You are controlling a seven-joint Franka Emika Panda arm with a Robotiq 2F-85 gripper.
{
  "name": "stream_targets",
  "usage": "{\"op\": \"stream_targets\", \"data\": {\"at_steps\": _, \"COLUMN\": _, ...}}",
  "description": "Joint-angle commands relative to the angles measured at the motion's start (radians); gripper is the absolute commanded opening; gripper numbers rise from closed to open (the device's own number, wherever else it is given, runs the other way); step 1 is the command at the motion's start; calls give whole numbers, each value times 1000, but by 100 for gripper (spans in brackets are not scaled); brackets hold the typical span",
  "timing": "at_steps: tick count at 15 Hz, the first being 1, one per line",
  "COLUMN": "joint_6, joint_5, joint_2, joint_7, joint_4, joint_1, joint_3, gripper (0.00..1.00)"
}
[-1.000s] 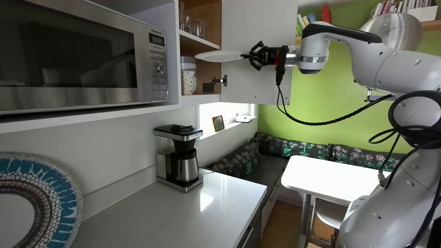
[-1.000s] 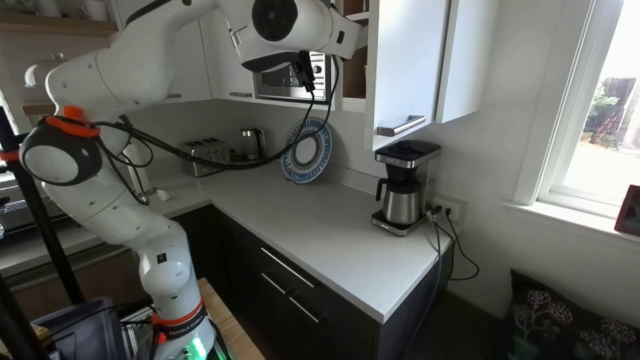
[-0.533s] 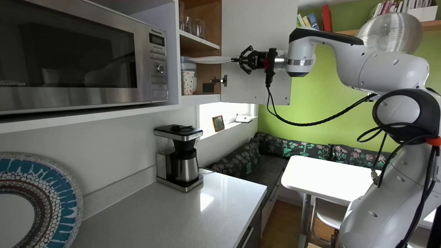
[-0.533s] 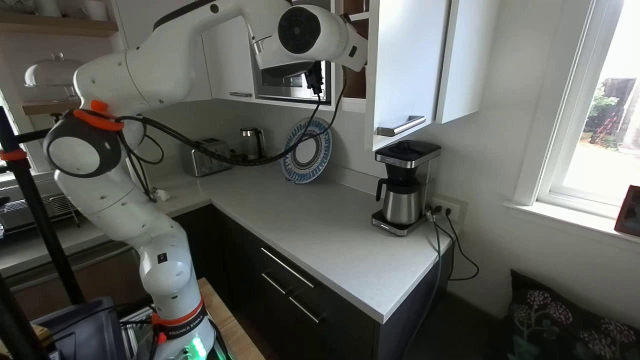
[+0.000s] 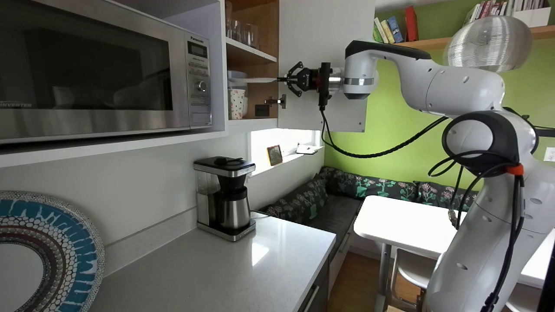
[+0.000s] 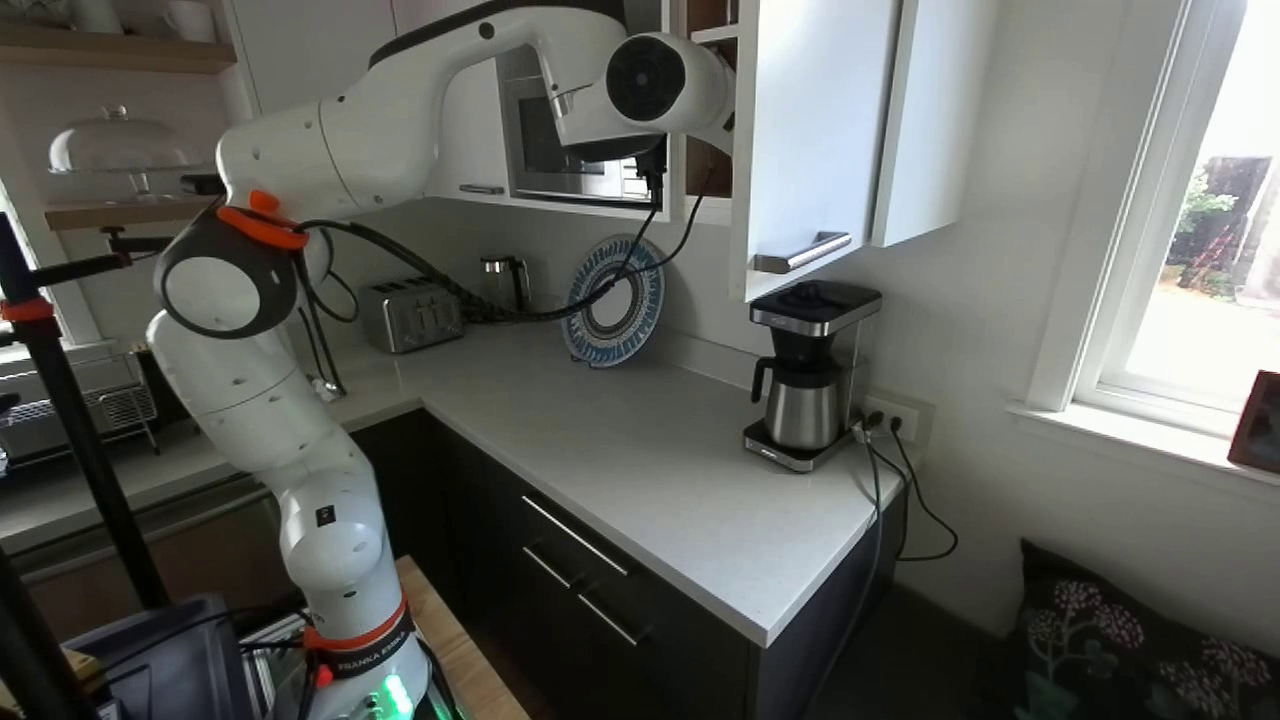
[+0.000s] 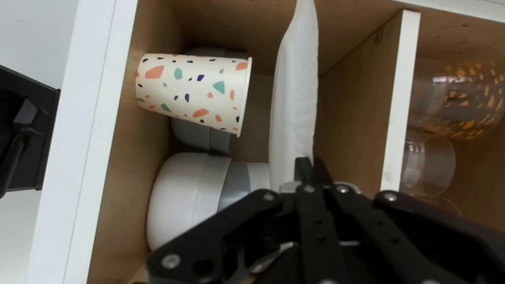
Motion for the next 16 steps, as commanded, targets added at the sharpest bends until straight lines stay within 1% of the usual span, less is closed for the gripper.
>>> {"op": "stream_targets", "data": {"at_steps": 1, "joint_6": 36, "joint_5": 23, "joint_2": 77, "joint_7": 43, "joint_4": 74, "joint_1": 3, "joint_3": 16, "gripper": 0}}
{"op": "stream_targets", "data": {"at_steps": 8, "joint_6": 80, "joint_5": 25, "joint_2": 160, "joint_7": 95, "joint_4": 159, "joint_1": 0, "joint_3": 36, "gripper": 0}}
{"op": "stream_targets", "data": {"at_steps": 16, "joint_6": 94, "joint_5": 22, "joint_2": 205, "joint_7": 126, "joint_4": 193, "joint_1": 0, "joint_3": 54, "gripper": 0}}
